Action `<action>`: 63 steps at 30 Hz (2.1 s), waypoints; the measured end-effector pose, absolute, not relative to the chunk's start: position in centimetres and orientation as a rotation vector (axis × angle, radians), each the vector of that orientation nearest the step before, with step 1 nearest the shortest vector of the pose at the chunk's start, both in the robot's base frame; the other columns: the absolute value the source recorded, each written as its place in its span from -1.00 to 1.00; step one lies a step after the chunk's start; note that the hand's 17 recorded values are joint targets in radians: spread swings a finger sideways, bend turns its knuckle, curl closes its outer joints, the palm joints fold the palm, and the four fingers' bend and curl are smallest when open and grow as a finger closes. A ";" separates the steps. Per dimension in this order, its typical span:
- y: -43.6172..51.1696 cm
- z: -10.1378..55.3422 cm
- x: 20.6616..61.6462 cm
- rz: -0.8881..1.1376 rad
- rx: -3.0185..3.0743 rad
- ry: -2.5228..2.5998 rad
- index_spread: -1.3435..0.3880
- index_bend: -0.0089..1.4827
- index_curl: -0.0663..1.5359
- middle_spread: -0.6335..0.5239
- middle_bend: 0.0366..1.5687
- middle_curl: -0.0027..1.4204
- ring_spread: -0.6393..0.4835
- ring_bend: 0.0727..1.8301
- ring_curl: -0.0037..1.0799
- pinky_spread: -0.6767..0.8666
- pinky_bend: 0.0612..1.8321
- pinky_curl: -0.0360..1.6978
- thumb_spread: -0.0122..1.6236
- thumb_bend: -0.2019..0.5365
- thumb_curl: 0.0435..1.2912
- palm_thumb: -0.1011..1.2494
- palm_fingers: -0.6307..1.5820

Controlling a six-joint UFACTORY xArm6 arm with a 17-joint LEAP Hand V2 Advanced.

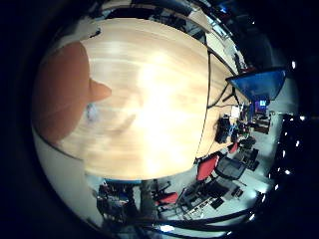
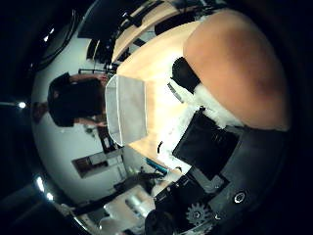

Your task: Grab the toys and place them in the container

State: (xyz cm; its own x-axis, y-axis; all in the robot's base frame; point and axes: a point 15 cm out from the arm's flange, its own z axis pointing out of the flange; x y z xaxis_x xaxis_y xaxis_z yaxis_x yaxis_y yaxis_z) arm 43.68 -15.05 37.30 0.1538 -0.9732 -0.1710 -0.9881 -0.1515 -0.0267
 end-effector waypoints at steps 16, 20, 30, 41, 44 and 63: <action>5.1 45.1 46.5 0.062 -2.460 1.577 0.24 0.44 -0.09 -0.22 0.63 -0.07 -0.21 0.55 0.00 -0.46 0.43 -0.30 0.59 -0.48 -0.46 0.34 0.69; 10.6 45.3 45.8 0.077 -2.504 1.500 0.24 0.43 -0.09 -0.22 0.63 -0.08 -0.21 0.55 0.00 -0.46 0.43 -0.29 0.59 -0.48 -0.45 0.34 0.69; 22.3 45.3 44.1 0.082 -2.589 1.295 0.24 0.43 -0.08 -0.22 0.64 -0.10 -0.21 0.55 -0.01 -0.45 0.42 -0.27 0.59 -0.48 -0.44 0.34 0.70; 26.8 44.4 42.8 0.096 -2.626 1.223 0.23 0.42 -0.08 -0.21 0.65 -0.11 -0.21 0.55 -0.01 -0.47 0.41 -0.26 0.59 -0.48 -0.44 0.34 0.70; 27.7 44.3 42.4 0.099 -2.636 1.205 0.24 0.43 -0.08 -0.21 0.65 -0.11 -0.21 0.55 -0.01 -0.48 0.40 -0.25 0.59 -0.48 -0.44 0.34 0.70; 27.4 43.7 41.4 0.121 -2.704 1.147 0.00 -0.42 -0.43 -0.21 -0.27 -0.49 0.08 -0.18 -0.51 0.20 0.08 -0.46 0.11 -0.56 -0.64 -0.77 -0.46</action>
